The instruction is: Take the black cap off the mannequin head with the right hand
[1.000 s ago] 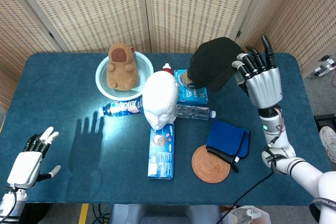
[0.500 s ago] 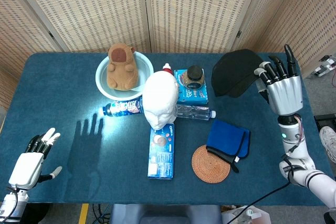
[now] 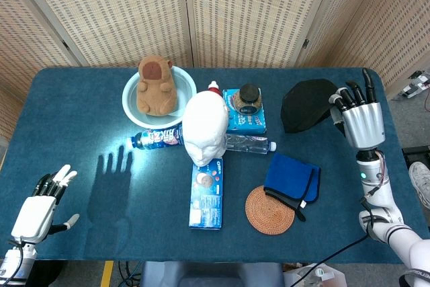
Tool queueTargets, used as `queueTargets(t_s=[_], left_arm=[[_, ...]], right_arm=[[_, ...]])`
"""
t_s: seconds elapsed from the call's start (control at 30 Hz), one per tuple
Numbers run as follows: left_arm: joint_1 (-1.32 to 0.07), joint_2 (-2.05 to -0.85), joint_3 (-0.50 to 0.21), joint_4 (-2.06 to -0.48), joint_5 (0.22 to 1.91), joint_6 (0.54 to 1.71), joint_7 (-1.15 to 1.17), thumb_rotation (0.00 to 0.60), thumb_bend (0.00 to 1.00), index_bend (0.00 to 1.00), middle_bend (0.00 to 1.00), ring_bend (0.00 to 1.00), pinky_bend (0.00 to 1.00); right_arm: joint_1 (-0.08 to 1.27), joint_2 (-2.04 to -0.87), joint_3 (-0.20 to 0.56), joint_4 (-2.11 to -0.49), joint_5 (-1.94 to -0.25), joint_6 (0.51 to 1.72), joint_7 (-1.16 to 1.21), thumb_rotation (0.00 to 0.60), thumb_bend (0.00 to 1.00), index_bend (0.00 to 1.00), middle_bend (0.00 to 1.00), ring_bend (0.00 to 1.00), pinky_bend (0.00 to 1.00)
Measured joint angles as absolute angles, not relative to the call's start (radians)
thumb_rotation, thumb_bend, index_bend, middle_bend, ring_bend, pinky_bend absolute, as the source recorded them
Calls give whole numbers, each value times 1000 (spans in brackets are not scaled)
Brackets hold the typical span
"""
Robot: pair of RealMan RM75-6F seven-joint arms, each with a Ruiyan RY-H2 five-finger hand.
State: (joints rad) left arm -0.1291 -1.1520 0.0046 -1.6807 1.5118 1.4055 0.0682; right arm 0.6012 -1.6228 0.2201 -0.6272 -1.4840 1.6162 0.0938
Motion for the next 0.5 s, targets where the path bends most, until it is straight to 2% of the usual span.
queueTargets(t_s=[0.37, 0.5], left_arm=[[-133, -1157, 3, -1678, 1503, 1395, 74, 600, 193, 42, 0, 24, 0], [-133, -1158, 2, -1674, 1499, 1393, 70, 600, 192, 42, 0, 24, 0]], right_arm=[[635, -1773, 228, -443, -1468, 1581, 203, 600, 461, 852, 478, 276, 44], [626, -1808, 194, -403, -1485, 1570, 210, 600, 461, 852, 478, 276, 45]])
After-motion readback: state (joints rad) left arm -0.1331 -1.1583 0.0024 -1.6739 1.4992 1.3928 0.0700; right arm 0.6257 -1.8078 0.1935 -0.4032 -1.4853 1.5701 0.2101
